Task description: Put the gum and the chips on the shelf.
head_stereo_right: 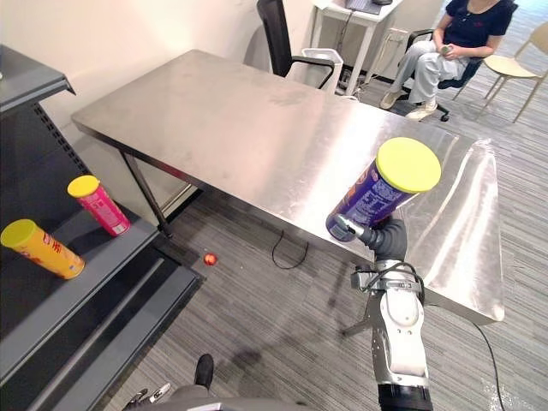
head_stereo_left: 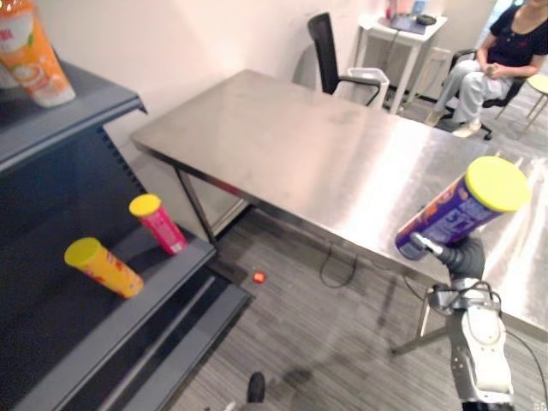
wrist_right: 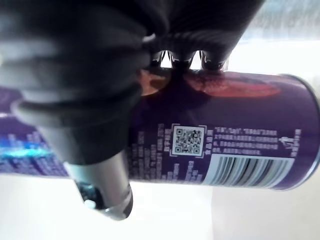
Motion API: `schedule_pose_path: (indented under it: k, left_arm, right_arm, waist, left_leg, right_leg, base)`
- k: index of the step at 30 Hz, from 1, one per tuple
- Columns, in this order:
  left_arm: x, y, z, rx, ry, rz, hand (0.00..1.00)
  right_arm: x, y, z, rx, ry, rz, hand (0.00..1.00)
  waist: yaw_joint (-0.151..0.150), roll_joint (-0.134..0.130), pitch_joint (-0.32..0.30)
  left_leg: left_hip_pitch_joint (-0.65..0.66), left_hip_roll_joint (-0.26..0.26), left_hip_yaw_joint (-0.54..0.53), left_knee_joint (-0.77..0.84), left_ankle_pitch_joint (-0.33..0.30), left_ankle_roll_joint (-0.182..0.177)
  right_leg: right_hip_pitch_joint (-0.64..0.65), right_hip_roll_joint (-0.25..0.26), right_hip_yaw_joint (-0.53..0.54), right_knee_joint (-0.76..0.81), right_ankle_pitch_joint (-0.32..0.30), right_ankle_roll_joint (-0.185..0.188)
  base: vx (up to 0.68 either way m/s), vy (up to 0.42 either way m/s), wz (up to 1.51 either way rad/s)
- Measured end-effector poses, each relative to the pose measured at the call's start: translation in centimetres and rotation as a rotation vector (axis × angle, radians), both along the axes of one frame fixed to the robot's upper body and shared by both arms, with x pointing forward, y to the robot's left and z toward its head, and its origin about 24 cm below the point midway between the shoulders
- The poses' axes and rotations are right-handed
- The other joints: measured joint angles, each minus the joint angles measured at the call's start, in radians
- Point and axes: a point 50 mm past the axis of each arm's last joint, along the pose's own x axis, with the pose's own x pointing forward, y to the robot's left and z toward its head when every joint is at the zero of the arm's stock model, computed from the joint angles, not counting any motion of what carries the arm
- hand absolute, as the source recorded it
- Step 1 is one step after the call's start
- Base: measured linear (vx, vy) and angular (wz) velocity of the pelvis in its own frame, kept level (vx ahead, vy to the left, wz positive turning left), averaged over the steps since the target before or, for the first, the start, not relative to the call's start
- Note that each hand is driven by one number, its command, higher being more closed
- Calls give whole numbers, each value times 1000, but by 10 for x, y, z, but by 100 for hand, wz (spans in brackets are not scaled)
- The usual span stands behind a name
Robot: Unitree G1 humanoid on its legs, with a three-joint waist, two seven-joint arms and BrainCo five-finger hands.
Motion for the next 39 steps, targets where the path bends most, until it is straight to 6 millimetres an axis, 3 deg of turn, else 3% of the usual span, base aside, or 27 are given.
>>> schedule_pose_path:
  k: [8, 13, 15, 19, 20, 21, 22, 23, 26, 29, 30, 32, 36, 39]
  left_arm:
    - [-4, -4, -1, -18, 7, -4, 0]
    - [-8, -5, -2, -28, 17, 13, 0]
    - [-8, -6, -2, -35, 11, 20, 0]
    - [3, -14, 0, -60, -42, 30, 0]
    - [3, -14, -1, -62, -37, 30, 0]
    - [5, -10, 0, -53, -40, 32, 0]
    - [12, -6, 1, -52, -61, 50, 0]
    - [10, -5, 1, -52, -56, 75, 0]
    - [-9, -6, -2, -60, -19, 146, 0]
    - [-21, -11, -4, -88, 12, 218, 0]
    - [-22, -17, -5, -110, 6, 251, 0]
    - [-25, -14, -5, -107, 6, 282, 0]
    - [-26, -12, -5, -95, 12, 285, 0]
    - [-26, -12, -5, -90, 13, 270, 0]
  right_arm:
    - [-7, -10, -7, 18, 25, -55, 100]
    - [-7, -8, -7, 26, 21, -47, 100]
    - [-4, -1, -6, 36, 16, -18, 100]
    - [7, 10, 7, 31, -40, 35, 100]
    - [10, 10, 10, 22, -52, 40, 100]
    - [10, 9, 12, 21, -61, 32, 100]
    - [10, 2, 15, 18, -76, -7, 100]
    - [8, -5, 15, 25, -77, -50, 100]
    - [2, -18, 13, 27, -68, -123, 100]
    - [-5, -30, 10, 27, -54, -182, 100]
    - [-6, -33, 10, 31, -53, -198, 100]
    - [-6, -30, 6, 55, -46, -208, 100]
    - [-5, -23, 3, 66, -37, -200, 100]
    - [-4, -20, 1, 37, -21, -204, 100]
  waist:
    - [-3, 25, -11]
    - [-2, 28, -2]
    - [-6, 33, 10]
    - [-8, 77, 20]
    - [5, 80, 24]
    - [4, 56, 30]
    - [-1, 26, 52]
    - [-11, 19, 53]
    - [-34, 54, 52]
    - [-51, 72, 44]
    - [-48, 89, 41]
    - [-51, 74, 38]
    - [-47, 60, 37]
    - [-40, 57, 40]
  left_leg:
    - [49, -1, 13, 0, -12, -1]
    - [59, 0, -15, 34, -19, -2]
    - [26, 3, -61, 82, -27, -7]
    - [-130, 26, -226, 62, 10, -42]
    - [-142, 38, -177, 5, -80, 13]
    - [-155, 31, -101, 6, -126, 84]
    - [-197, 9, 60, 80, -91, 166]
    - [-221, -18, 185, 213, -55, 202]
    - [-160, 23, 290, 414, -121, 163]
    - [-53, 69, 271, 316, -162, 79]
    - [-40, 56, 259, 252, -172, 61]
    - [-36, 26, 248, 194, -163, 44]
    - [-23, -51, 227, 164, -144, 71]
    - [-9, -71, 240, 166, -152, 86]
  right_leg:
    - [36, -4, 19, 6, 0, -1]
    - [43, -6, 2, 79, -37, -18]
    - [46, -1, -37, 109, -57, -26]
    - [-71, 33, -203, 253, -122, -75]
    - [-76, 32, -255, 242, -120, -84]
    - [-70, 8, -294, 222, -118, -98]
    - [-75, -52, -365, 228, -118, -105]
    - [-65, -104, -441, 231, -109, -103]
    - [-14, -139, -576, 229, -90, -107]
    - [-7, -146, -681, 227, -74, -83]
    - [-8, -146, -705, 226, -57, -79]
    - [0, -157, -733, 209, -25, -69]
    - [34, -200, -736, 164, 56, -45]
    - [38, -221, -717, 170, 82, -47]
  base:
    - [11, 2, -9]
    - [-29, -19, 13]
    - [-108, -62, 58]
    - [-198, -118, 119]
    - [-209, -142, 138]
    - [-240, -99, 163]
    - [-166, -95, 195]
    - [-143, -85, 188]
    - [-46, -45, 155]
    - [-1, 98, 109]
    - [22, 181, 76]
    - [12, 211, 59]
    - [31, 214, 36]
    - [-1, 168, -6]
